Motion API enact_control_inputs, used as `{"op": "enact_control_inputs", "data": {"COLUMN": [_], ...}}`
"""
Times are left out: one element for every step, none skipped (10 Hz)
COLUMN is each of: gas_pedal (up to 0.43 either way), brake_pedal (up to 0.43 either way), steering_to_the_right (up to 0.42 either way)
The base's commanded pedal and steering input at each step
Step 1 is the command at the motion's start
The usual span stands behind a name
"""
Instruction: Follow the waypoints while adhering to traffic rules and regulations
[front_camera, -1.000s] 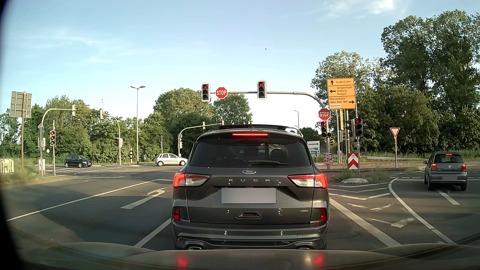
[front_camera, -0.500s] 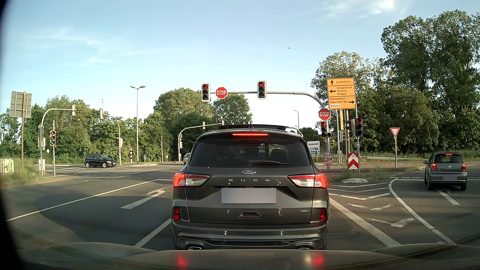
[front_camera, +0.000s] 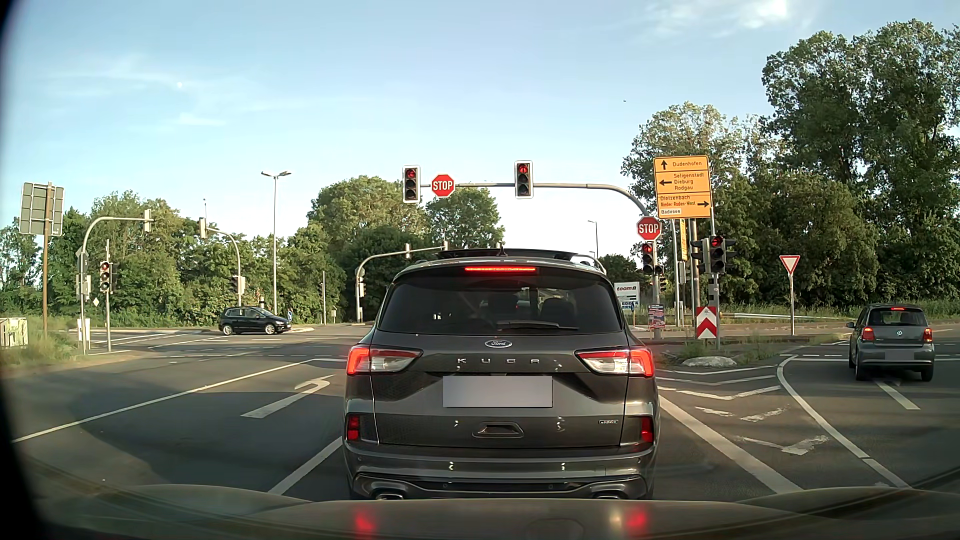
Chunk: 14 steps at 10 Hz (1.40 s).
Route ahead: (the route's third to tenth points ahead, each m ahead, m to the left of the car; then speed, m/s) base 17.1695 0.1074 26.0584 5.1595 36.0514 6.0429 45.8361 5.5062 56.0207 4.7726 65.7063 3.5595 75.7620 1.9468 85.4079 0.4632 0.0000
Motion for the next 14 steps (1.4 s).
{"op": "enact_control_inputs", "data": {"gas_pedal": [0.000,0.000,0.000,0.000,0.000,0.000,0.000,0.000,0.000,0.000,0.000,0.000,0.000,0.000], "brake_pedal": [0.287,0.287,0.287,0.287,0.287,0.287,0.280,0.287,0.287,0.287,0.287,0.287,0.280,0.287], "steering_to_the_right": [0.003,0.003,0.003,0.003,0.003,0.003,0.003,0.003,0.003,0.003,0.003,0.003,0.003,0.003]}}
